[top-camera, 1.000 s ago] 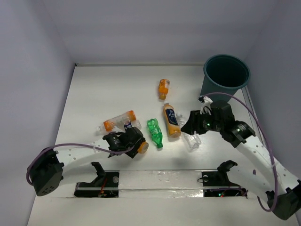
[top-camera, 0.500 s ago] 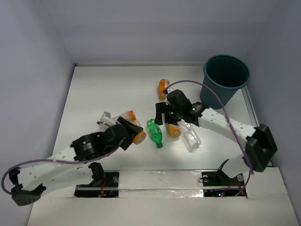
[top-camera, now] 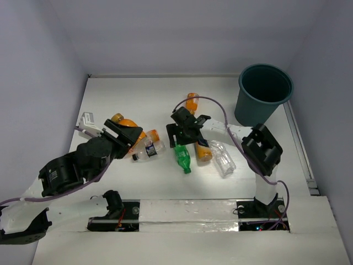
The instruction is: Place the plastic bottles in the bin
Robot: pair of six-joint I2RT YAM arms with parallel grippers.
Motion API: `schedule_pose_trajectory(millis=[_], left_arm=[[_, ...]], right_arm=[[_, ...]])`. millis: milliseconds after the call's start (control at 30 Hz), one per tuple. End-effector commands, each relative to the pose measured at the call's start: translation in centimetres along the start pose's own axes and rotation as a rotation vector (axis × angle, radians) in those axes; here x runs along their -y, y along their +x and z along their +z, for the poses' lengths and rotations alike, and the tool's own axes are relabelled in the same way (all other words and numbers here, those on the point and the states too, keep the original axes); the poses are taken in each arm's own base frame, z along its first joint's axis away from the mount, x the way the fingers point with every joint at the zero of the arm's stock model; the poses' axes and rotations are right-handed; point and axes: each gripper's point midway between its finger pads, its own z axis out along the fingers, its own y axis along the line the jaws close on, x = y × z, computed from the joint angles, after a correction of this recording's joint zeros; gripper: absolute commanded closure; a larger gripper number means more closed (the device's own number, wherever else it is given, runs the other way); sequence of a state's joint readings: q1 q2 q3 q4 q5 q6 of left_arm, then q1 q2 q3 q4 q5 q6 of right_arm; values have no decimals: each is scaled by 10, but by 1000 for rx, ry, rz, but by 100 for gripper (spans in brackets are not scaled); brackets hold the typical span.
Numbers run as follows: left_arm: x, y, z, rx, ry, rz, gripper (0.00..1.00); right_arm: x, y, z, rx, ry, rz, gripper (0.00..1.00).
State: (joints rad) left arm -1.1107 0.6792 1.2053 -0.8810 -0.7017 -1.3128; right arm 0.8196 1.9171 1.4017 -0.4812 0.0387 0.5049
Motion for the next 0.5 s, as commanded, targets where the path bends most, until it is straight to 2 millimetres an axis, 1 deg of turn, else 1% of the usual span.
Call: schedule_pose_trajectory(millis=[0, 33, 67, 133, 167, 267, 300, 333, 400, 433, 467], left_arm=[[15, -29, -5, 104, 27, 106, 53], [18, -31, -6, 108, 35, 114, 53], [24, -35, -9, 114, 51, 111, 53], [30, -39, -11, 121, 69, 127, 53], [33, -42, -14, 123, 82, 123, 53], [39, -46, -18, 126, 108, 124, 53], [40, -47, -19, 128, 117, 118, 53], [41, -48, -20, 129, 122, 122, 53], [43, -49, -22, 130, 137, 118, 53], [44, -49, -22, 130, 144, 116, 53], [45, -48, -22, 126, 150, 123, 53]], right_arm=[[-28, -2, -2, 3, -30, -14, 21], [-30, -4, 0, 0, -28, -10, 22], [-33, 0, 4, -11, -24, -13, 23], [-32, -1, 4, -14, -14, -2, 29], [-36, -2, 3, -7, -12, -4, 31], [-36, -10, -7, 24, -2, 14, 46], [-38, -18, -17, 49, -9, 21, 52], [-38, -20, -23, 58, -4, 25, 54], [-42, -36, -40, 108, -11, 34, 58], [-45, -45, -59, 140, -24, 40, 59], [-45, -53, -70, 168, -19, 43, 59]])
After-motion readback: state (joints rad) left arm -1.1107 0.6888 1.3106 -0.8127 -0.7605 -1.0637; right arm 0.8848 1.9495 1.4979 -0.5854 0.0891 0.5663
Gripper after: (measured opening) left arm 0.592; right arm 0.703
